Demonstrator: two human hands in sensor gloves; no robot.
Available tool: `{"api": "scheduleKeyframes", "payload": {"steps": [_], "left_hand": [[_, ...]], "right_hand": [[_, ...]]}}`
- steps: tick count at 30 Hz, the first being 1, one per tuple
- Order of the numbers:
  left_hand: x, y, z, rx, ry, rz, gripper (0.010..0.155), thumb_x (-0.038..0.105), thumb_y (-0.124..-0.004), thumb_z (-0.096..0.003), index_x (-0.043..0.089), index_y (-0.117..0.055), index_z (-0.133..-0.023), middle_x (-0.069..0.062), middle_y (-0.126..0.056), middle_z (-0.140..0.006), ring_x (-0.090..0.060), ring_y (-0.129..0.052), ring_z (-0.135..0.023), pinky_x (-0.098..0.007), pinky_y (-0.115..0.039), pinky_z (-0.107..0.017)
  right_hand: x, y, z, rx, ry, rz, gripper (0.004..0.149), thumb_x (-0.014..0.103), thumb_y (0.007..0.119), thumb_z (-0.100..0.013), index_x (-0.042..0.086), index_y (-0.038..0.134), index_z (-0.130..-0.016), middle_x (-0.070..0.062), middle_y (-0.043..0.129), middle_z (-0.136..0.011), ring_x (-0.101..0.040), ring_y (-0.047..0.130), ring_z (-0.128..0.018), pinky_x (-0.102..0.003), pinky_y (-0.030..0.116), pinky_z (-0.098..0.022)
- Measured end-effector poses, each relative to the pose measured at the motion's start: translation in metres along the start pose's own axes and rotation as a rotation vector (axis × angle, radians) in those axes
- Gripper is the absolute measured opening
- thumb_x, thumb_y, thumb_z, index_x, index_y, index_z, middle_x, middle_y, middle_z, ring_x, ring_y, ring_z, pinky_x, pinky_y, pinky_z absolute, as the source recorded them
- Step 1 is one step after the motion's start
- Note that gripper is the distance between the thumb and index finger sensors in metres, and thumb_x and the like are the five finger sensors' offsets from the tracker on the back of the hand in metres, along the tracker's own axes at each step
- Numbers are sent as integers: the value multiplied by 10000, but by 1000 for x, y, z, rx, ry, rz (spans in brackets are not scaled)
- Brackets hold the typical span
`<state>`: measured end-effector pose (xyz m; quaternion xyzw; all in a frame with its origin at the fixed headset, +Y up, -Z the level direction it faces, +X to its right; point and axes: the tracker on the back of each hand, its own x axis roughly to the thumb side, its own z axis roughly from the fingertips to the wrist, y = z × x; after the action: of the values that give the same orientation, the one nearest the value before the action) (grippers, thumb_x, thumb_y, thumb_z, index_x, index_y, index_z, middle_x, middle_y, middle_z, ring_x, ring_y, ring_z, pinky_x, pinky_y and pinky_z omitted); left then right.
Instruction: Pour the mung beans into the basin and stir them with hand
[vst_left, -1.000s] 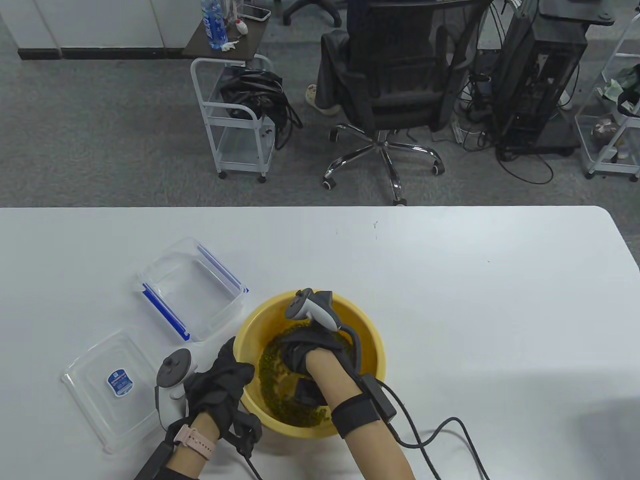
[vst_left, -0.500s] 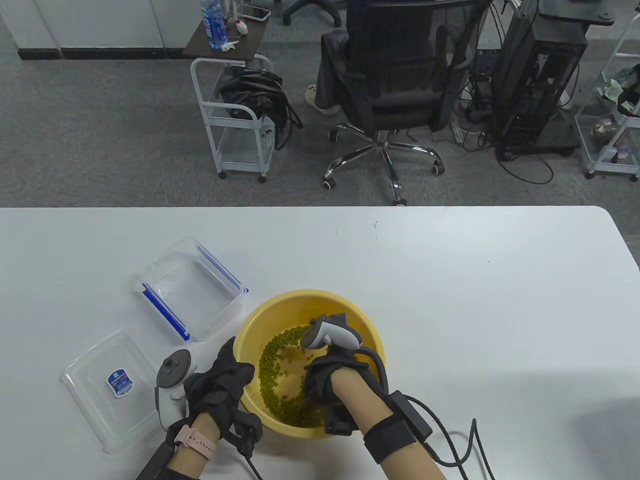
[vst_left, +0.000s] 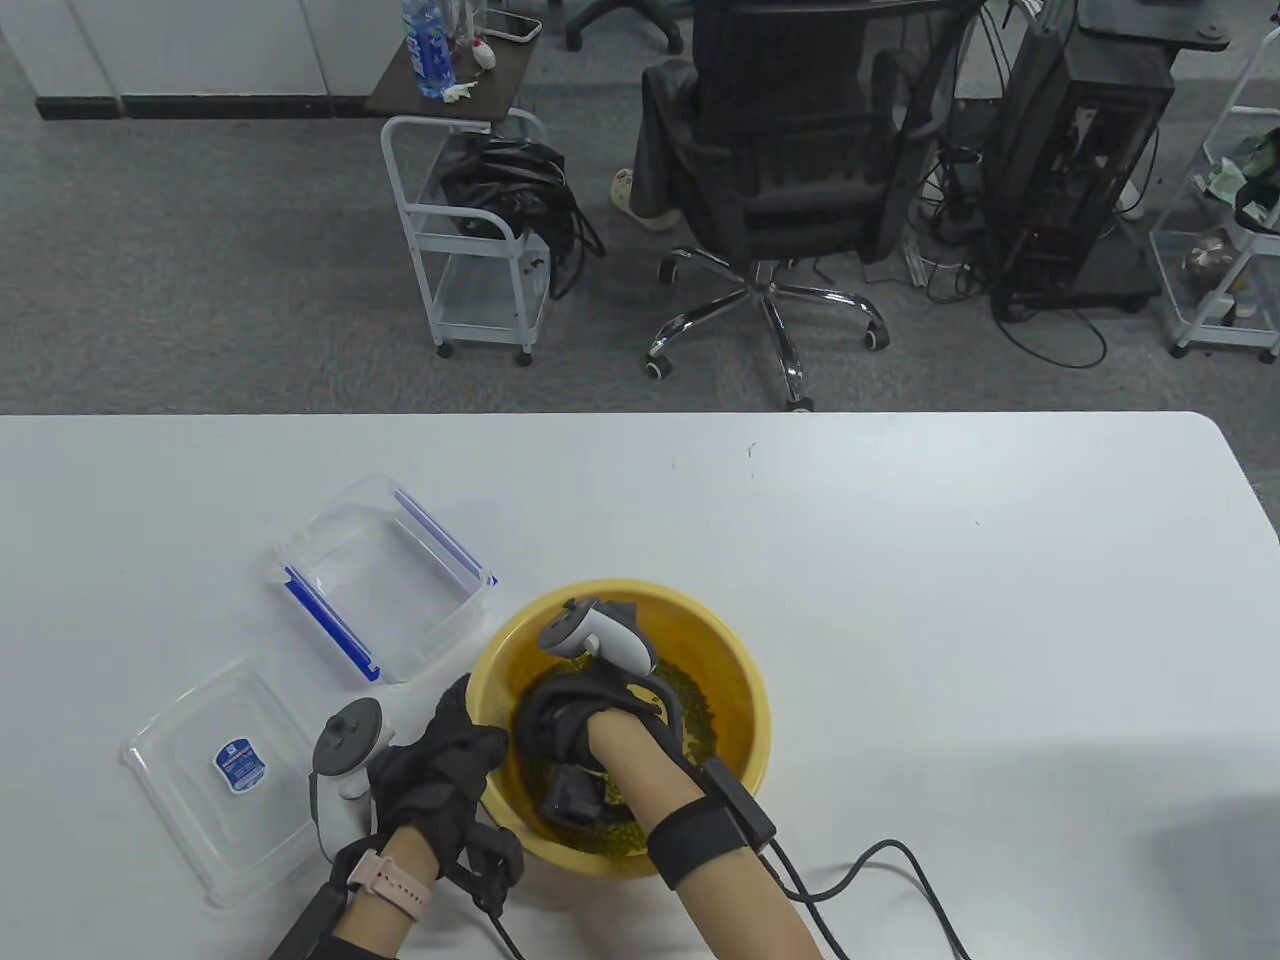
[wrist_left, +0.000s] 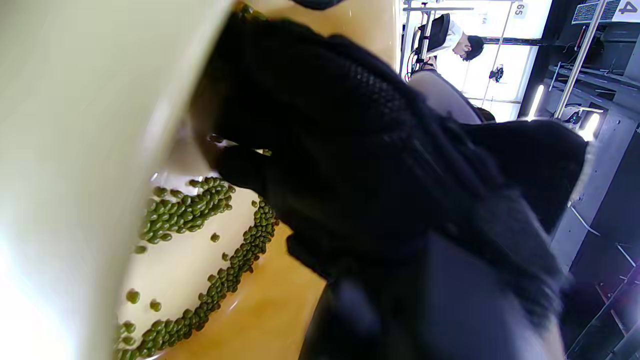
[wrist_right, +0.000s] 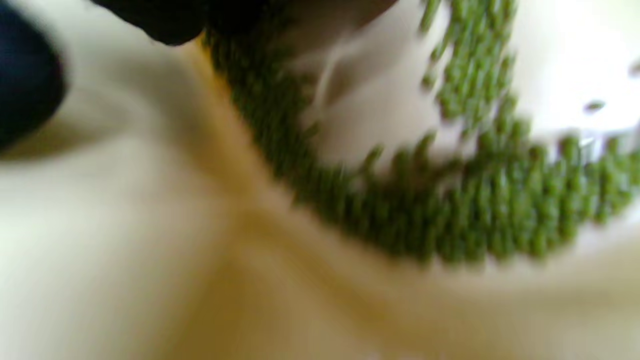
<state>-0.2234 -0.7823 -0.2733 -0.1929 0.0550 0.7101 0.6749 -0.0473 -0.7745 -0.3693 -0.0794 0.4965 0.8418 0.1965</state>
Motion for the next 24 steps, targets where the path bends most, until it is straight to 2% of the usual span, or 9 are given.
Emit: {"api": "scheduleKeyframes", "payload": {"steps": [2, 7, 12, 16, 19, 21, 23, 24], "left_hand": [[0, 0, 0, 0, 0, 2, 715, 44, -642, -476, 65, -245, -1070, -272, -270, -1071, -535, -344, -970, -630, -442, -669], [0, 0, 0, 1, 0, 1, 715, 44, -643, -475, 65, -246, -1070, -273, -272, -1071, -535, -346, -970, -629, -443, -669], [0, 0, 0, 3, 0, 4, 715, 43, -645, -474, 65, -250, -1070, -272, -275, -1071, -534, -348, -971, -629, -444, -669], [0, 0, 0, 6, 0, 3, 716, 44, -645, -473, 64, -250, -1070, -272, -277, -1071, -534, -350, -970, -629, -446, -669], [0, 0, 0, 7, 1, 6, 716, 43, -646, -473, 64, -252, -1071, -272, -278, -1071, -534, -351, -971, -629, -445, -669], [0, 0, 0, 6, 1, 5, 717, 43, -646, -473, 65, -251, -1071, -272, -277, -1072, -534, -349, -971, -629, -445, -669], [0, 0, 0, 6, 1, 5, 716, 44, -645, -473, 65, -250, -1071, -272, -277, -1071, -534, -350, -971, -629, -445, -669], [0, 0, 0, 5, 1, 4, 716, 44, -645, -474, 64, -250, -1071, -272, -276, -1072, -534, -350, -971, -628, -445, -670]], "right_hand": [[-10, -13, -3, -112, 43, 41, 528, 447, 623, -390, 426, 395, -866, 191, 188, -965, -160, 208, -908, -384, 294, -733], [-37, -27, 2, -169, 82, 50, 525, 434, 624, -394, 325, 446, -876, 62, 258, -963, -262, 314, -881, -425, 374, -686], [-60, -25, 13, -54, 145, 55, 526, 420, 622, -404, 260, 458, -878, -19, 284, -951, -306, 352, -872, -455, 397, -673], [-68, -9, 20, 59, 127, 122, 523, 405, 633, -402, 211, 502, -870, -58, 321, -938, -336, 382, -856, -474, 438, -654], [-64, 6, 27, 129, 82, 194, 518, 395, 648, -390, 183, 555, -853, -83, 360, -922, -363, 421, -841, -497, 465, -634], [-57, 21, 27, 227, 30, 201, 508, 397, 666, -377, 174, 625, -831, -94, 451, -904, -369, 497, -816, -505, 516, -613], [-46, 35, 26, 302, 22, 230, 500, 429, 672, -348, 229, 656, -806, -44, 505, -894, -320, 556, -806, -464, 563, -612], [-37, 41, 24, 330, -24, 224, 501, 425, 670, -352, 224, 650, -810, -55, 499, -893, -329, 556, -800, -471, 563, -606]]}}
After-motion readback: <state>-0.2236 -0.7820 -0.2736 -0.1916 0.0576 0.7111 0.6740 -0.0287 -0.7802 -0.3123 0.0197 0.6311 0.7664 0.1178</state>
